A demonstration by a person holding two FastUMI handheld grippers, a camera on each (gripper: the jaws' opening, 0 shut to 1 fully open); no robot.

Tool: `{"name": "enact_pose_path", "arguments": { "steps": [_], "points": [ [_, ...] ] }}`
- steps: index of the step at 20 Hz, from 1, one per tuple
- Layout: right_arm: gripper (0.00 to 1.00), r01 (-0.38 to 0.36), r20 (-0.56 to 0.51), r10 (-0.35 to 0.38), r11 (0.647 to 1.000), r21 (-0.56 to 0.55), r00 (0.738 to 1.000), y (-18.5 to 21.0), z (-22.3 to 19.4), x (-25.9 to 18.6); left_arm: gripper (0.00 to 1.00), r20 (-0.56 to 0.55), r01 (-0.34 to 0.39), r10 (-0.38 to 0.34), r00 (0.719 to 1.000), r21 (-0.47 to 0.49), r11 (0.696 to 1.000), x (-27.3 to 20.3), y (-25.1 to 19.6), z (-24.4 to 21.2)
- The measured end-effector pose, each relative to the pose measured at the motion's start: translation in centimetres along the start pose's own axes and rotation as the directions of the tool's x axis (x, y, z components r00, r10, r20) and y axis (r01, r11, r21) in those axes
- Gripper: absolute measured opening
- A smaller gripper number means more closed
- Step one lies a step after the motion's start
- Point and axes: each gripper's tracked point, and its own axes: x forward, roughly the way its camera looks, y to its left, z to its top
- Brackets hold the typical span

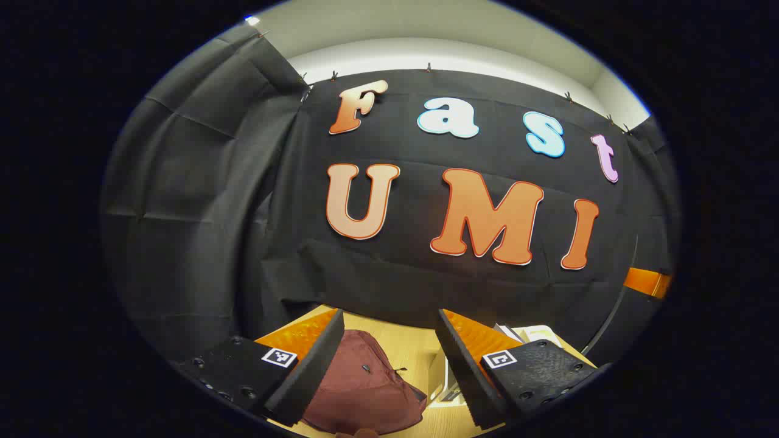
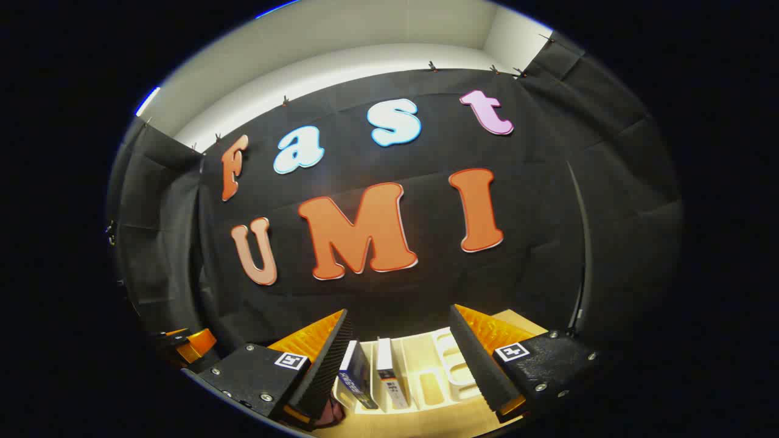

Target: Open the schoolbag, grab two books from the bookshelf and put them into the schoolbag.

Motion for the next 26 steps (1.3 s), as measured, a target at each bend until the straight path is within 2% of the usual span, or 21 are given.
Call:
{"name": "enact_pose_path", "arguments": {
  "steps": [2,3,4,5,6,7,8,9,10,11,13,14,15,17,19,26],
  "points": [
    [0.96,0.008,0.006,-0.008,1.000,-0.030,1.000,0.1,-0.1,-0.5,0.95,0.003,-0.015,0.015,1.000,-0.003,1.000,-0.1,0.2,-0.1],
    [1.00,0.003,-0.002,-0.004,0.998,-0.055,1.000,0.3,-0.4,-0.6,0.95,0.012,-0.018,0.018,1.000,-0.019,1.000,0.0,0.3,0.3],
    [0.96,-0.001,-0.016,0.000,0.997,-0.075,1.000,0.3,-0.7,-0.6,0.95,0.010,-0.011,0.012,1.000,-0.034,0.999,-0.2,0.0,0.3],
    [0.96,-0.015,-0.022,0.013,0.997,-0.081,1.000,0.6,-0.7,-0.5,0.95,0.013,-0.008,0.009,1.000,-0.044,0.999,-0.4,0.0,0.2],
    [0.96,-0.023,-0.027,0.021,0.997,-0.071,0.999,0.8,-0.7,-0.5,0.95,0.022,-0.019,0.020,1.000,-0.049,0.999,-0.5,0.3,0.5],
    [1.00,-0.024,-0.036,0.022,0.998,-0.057,0.999,0.9,-0.8,-0.5,0.95,0.034,-0.037,0.039,0.999,-0.052,0.998,-0.7,0.9,0.7],
    [0.96,-0.022,-0.041,0.020,0.999,-0.046,0.999,0.8,-0.9,-0.4,0.95,0.048,-0.046,0.049,0.998,-0.060,0.997,-0.8,1.3,1.2],
    [1.00,-0.018,-0.041,0.016,0.999,-0.041,0.999,0.8,-0.9,-0.5,0.95,0.052,-0.039,0.042,0.998,-0.064,0.997,-0.8,1.1,1.2],
    [0.96,-0.014,-0.042,0.012,0.999,-0.044,0.999,0.7,-0.9,-0.6,0.95,0.045,-0.036,0.039,0.998,-0.060,0.998,-0.8,1.2,1.2],
    [0.96,-0.010,-0.039,0.007,0.998,-0.054,0.999,0.4,-0.9,-0.6,0.95,0.039,-0.038,0.040,0.998,-0.048,0.998,-0.6,1.5,1.1],
    [0.96,0.007,-0.028,-0.010,0.996,-0.086,1.000,0.0,-0.6,-0.7,0.95,0.036,-0.023,0.024,0.999,-0.019,1.000,-0.4,1.3,1.2],
    [0.96,0.011,-0.022,-0.013,0.995,-0.098,1.000,-0.2,-0.3,-0.9,0.95,0.035,-0.005,0.005,0.999,-0.008,1.000,-0.4,0.9,1.4],
    [1.00,0.014,-0.016,-0.016,0.994,-0.105,1.000,-0.3,-0.1,-1.1,0.95,0.037,0.017,-0.017,0.999,0.004,1.000,-0.5,0.3,1.5],
    [1.00,0.022,-0.007,-0.023,0.993,-0.113,1.000,-0.6,0.2,-1.2,0.95,0.049,0.052,-0.054,0.997,0.035,0.998,-0.2,-0.7,1.9],
    [0.96,0.031,-0.004,-0.031,0.993,-0.118,1.000,-0.9,0.2,-1.3,0.94,0.051,0.055,-0.058,0.997,0.060,0.997,-0.1,-1.1,2.2],
    [0.96,0.068,0.016,-0.066,0.981,-0.182,0.998,-1.7,0.6,-1.5,0.94,0.021,0.108,-0.109,0.994,0.047,0.993,0.6,-2.4,1.4]
  ]
}}
